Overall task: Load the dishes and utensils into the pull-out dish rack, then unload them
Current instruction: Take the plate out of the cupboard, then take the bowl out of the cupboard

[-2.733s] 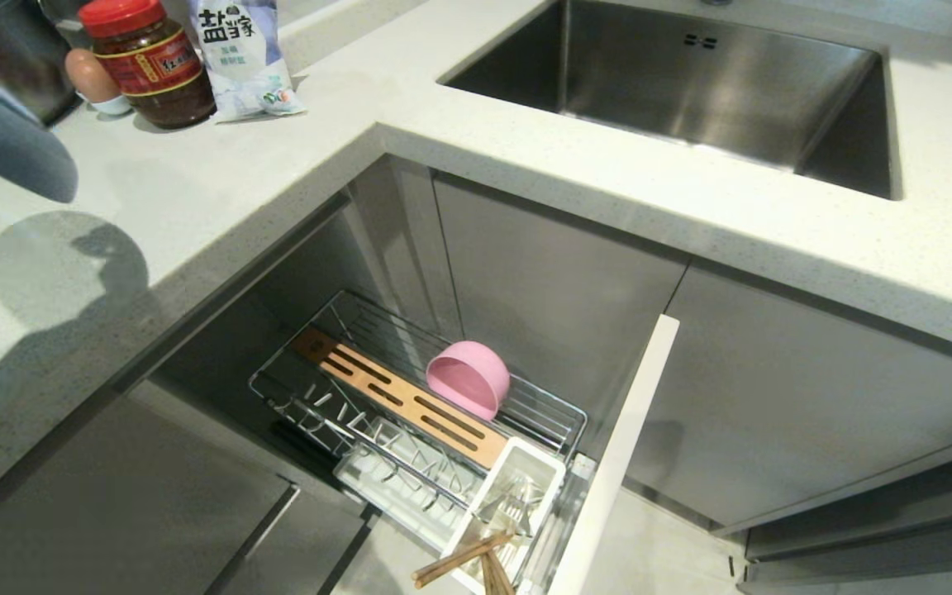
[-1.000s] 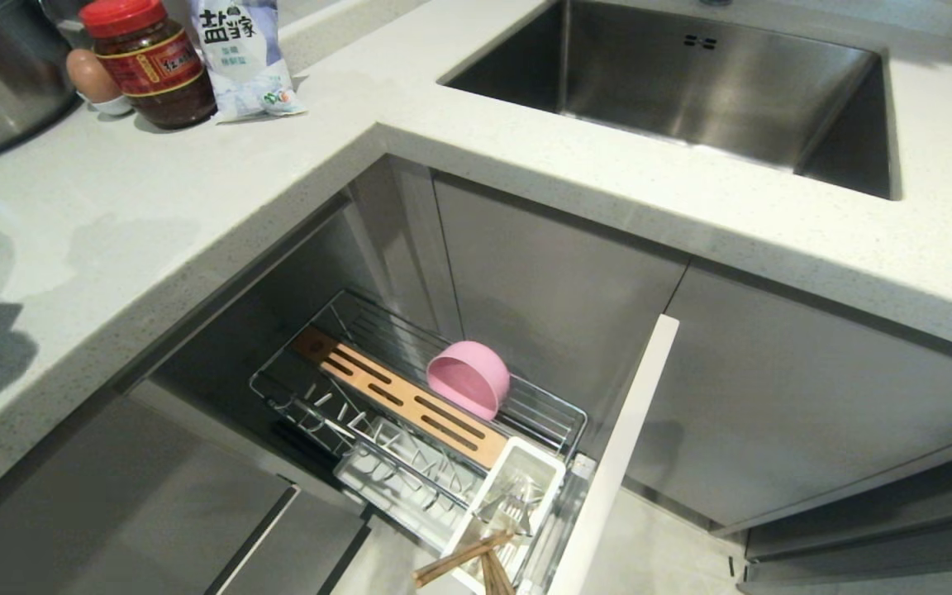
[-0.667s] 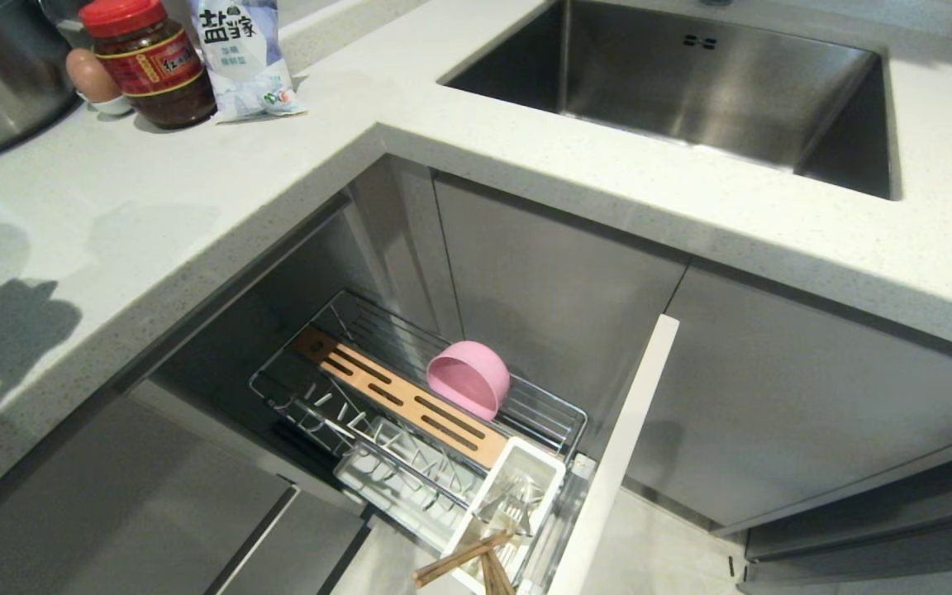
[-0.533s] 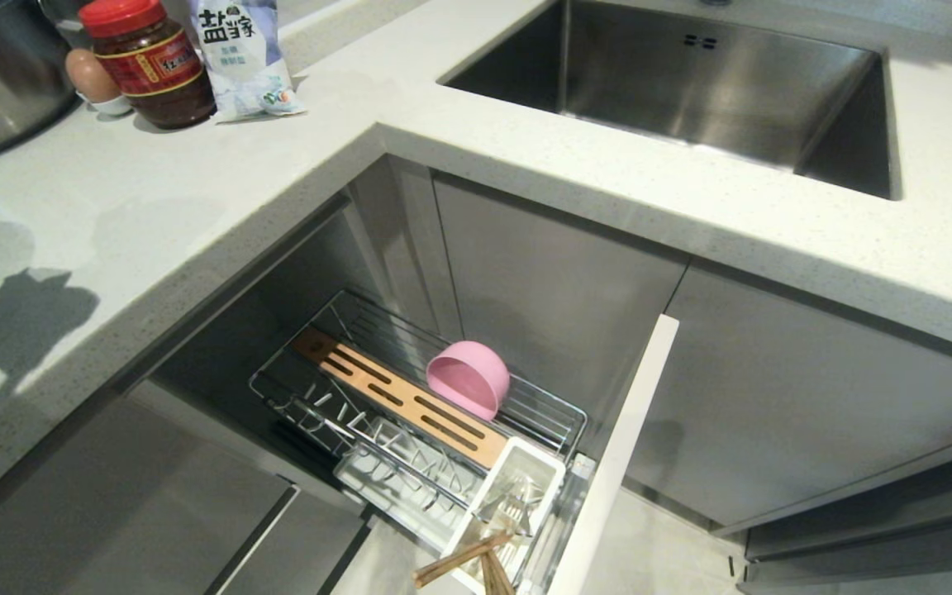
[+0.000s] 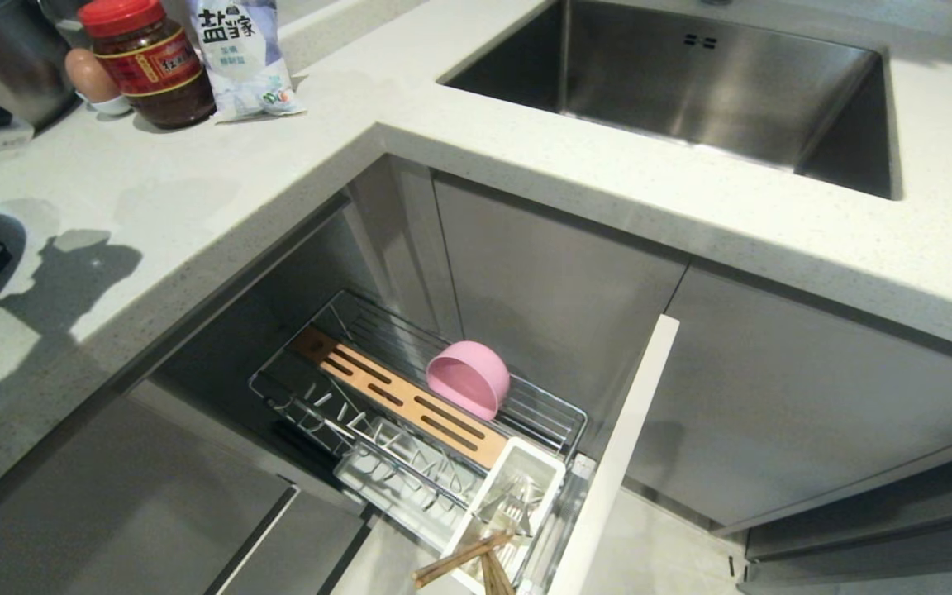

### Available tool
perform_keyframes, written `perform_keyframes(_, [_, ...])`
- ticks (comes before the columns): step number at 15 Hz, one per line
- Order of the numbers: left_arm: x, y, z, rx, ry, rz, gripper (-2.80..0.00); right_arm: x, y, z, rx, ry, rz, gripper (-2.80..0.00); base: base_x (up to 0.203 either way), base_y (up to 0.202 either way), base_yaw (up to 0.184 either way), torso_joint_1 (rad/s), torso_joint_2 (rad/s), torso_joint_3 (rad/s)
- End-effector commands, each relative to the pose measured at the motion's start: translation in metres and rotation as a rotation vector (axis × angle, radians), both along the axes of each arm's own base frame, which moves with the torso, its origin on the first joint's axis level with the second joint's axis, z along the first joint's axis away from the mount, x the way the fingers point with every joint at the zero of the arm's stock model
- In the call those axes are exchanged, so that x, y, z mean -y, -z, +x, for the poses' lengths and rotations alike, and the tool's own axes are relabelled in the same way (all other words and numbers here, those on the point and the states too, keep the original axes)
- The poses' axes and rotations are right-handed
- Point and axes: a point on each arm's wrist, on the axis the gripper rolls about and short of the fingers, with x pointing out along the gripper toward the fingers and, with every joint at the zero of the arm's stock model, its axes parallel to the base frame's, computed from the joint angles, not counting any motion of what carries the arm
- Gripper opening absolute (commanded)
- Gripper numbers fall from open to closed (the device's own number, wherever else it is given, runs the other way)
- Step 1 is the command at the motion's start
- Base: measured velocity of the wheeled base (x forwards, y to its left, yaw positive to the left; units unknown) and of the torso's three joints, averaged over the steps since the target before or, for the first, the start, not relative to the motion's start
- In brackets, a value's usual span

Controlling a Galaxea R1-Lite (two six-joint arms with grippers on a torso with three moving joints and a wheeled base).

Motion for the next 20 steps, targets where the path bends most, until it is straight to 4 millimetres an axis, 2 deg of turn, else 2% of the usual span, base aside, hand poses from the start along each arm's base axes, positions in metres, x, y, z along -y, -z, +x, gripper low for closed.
perform_keyframes(1, [-0.001, 0.004, 0.013, -0.003, -0.010, 0.004, -2.80, 0.000, 0.000, 0.000, 0.005, 0.001, 0.001, -2.80, 0.000, 0.000, 0.000, 0.000, 0.00, 0.000])
perform_keyframes(5, [-0.003, 0.006, 0.019, -0.001, -0.019, 0.005, -2.80, 0.000, 0.000, 0.000, 0.005, 0.000, 0.001, -2.80, 0.000, 0.000, 0.000, 0.000, 0.00, 0.000])
perform_keyframes(6, [-0.003, 0.006, 0.019, -0.003, -0.018, 0.005, -1.92, 0.000, 0.000, 0.000, 0.005, 0.001, 0.001, -2.80, 0.000, 0.000, 0.000, 0.000, 0.00, 0.000])
perform_keyframes(7, [-0.003, 0.006, 0.019, 0.001, -0.019, 0.004, 0.00, 0.000, 0.000, 0.000, 0.005, 0.001, 0.001, -2.80, 0.000, 0.000, 0.000, 0.000, 0.00, 0.000])
perform_keyframes(13, [-0.003, 0.002, 0.014, 0.028, -0.004, -0.020, 0.00, 0.000, 0.000, 0.000, 0.005, 0.000, 0.001, -2.80, 0.000, 0.000, 0.000, 0.000, 0.00, 0.000])
perform_keyframes(15, [-0.002, -0.005, 0.009, 0.100, 0.042, -0.078, 0.00, 0.000, 0.000, 0.000, 0.005, -0.001, 0.001, -2.80, 0.000, 0.000, 0.000, 0.000, 0.00, 0.000])
perform_keyframes(17, [0.000, -0.014, -0.001, 0.185, 0.118, -0.170, 0.00, 0.000, 0.000, 0.000, 0.005, 0.001, 0.001, -2.80, 0.000, 0.000, 0.000, 0.000, 0.00, 0.000])
perform_keyframes(20, [0.004, -0.027, -0.027, 0.362, 0.204, -0.369, 0.00, 0.000, 0.000, 0.000, 0.005, -0.001, 0.001, -2.80, 0.000, 0.000, 0.000, 0.000, 0.00, 0.000])
